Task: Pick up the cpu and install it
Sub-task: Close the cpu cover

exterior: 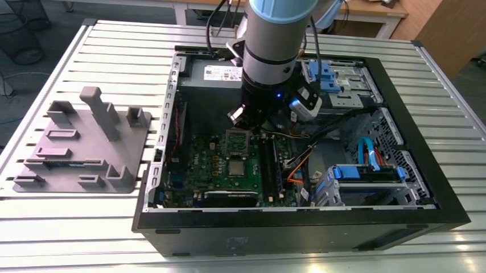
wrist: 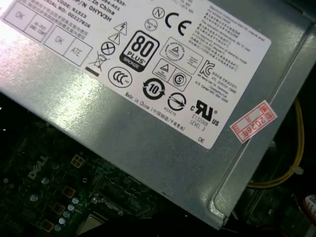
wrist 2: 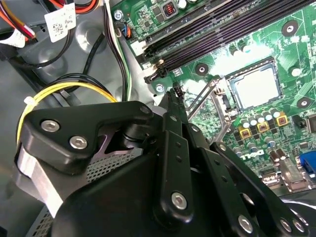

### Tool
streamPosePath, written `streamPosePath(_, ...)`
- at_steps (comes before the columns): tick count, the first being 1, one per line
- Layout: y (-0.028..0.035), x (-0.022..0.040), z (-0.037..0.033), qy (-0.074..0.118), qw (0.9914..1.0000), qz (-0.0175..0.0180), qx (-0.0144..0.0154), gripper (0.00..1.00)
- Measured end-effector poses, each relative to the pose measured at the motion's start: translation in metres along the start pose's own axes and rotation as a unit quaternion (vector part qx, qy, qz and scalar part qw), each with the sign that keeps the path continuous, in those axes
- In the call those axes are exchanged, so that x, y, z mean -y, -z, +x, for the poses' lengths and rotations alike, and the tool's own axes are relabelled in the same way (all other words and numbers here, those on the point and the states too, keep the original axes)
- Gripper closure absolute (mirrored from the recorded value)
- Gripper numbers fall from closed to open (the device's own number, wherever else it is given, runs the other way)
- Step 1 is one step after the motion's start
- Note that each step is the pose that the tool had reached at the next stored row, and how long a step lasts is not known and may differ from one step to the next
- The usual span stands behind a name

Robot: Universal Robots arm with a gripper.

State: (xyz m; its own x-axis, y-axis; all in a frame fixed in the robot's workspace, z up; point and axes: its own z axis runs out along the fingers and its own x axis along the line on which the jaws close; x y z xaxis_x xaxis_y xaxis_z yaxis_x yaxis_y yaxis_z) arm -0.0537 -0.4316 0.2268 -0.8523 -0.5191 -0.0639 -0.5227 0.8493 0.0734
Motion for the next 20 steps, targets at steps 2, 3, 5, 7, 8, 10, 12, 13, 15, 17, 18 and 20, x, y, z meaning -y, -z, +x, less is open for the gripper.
streamPosePath(2, 0.0, 0.0, 0.0001, 0.0, 1.0, 0.0, -0.0001, 0.89)
streamPosePath(3, 0.0, 0.0, 0.0001, 0.0, 1.0, 0.0, -0.0001, 0.89)
streamPosePath(5, 0.0001, 0.0, 0.0001, 0.0, 1.0, 0.0, 0.0, 0.89)
streamPosePath(7, 0.001, 0.0, 0.0001, 0.001, 1.0, 0.0, -0.0003, 0.89)
streamPosePath(8, 0.0017, -0.0001, 0.0, 0.002, 1.0, -0.0001, -0.0003, 0.89)
streamPosePath(10, 0.0028, -0.0002, -0.0001, 0.004, 0.99999, -0.0002, -0.0003, 0.89)
streamPosePath(12, 0.003, -0.0003, -0.0001, 0.007, 0.99998, -0.0005, -0.0004, 0.89)
streamPosePath(13, 0.0032, -0.0003, -0.0001, 0.009, 0.99996, -0.0006, -0.0006, 0.89)
streamPosePath(15, 0.0033, -0.0003, -0.0001, 0.014, 0.9999, -0.0009, -0.001, 0.89)
streamPosePath(17, 0.0034, -0.0003, -0.0001, 0.021, 0.99978, -0.0014, -0.0016, 0.89)
streamPosePath(18, 0.0036, -0.0003, -0.0001, 0.025, 0.9997, -0.0015, -0.0019, 0.89)
streamPosePath(20, 0.0038, -0.0003, -0.0002, 0.032, 0.99949, -0.002, -0.0024, 0.89)
